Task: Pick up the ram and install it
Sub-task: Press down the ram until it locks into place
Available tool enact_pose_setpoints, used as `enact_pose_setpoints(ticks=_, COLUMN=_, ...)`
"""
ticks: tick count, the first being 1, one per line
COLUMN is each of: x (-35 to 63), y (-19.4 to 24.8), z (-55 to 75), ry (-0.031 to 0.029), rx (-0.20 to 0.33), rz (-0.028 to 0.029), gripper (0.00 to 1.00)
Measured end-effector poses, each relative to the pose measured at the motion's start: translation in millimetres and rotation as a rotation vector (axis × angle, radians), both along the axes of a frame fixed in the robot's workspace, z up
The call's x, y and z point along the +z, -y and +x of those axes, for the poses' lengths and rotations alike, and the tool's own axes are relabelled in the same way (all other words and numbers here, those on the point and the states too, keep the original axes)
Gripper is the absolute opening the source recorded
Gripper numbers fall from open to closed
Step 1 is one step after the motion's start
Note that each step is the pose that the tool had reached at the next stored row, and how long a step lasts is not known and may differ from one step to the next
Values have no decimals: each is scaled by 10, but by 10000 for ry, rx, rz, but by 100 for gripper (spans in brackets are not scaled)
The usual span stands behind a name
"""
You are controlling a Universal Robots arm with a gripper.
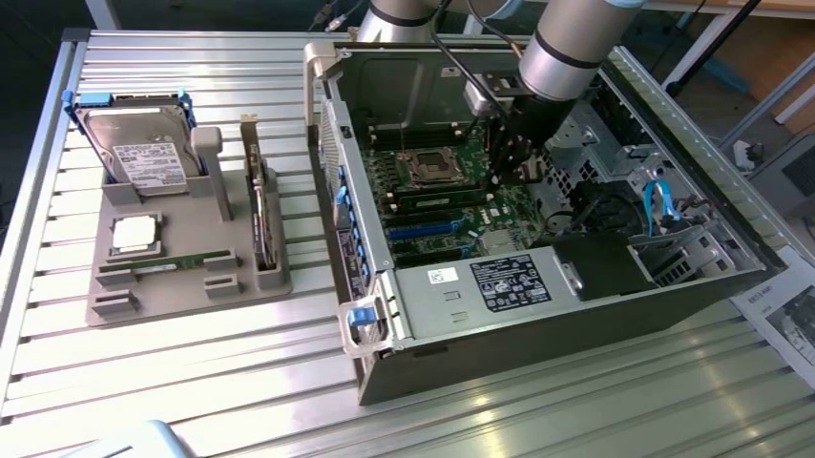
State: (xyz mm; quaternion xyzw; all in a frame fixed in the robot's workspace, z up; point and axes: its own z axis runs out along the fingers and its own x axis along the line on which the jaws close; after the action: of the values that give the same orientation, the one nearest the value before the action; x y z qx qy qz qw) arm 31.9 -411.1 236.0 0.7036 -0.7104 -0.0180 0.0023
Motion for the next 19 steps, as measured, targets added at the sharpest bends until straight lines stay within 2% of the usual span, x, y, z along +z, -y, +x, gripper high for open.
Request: enact_pose_setpoints(ticks=19, x=-39, y=1, z=0, ry=2, rx=0, rz=-2, gripper=10)
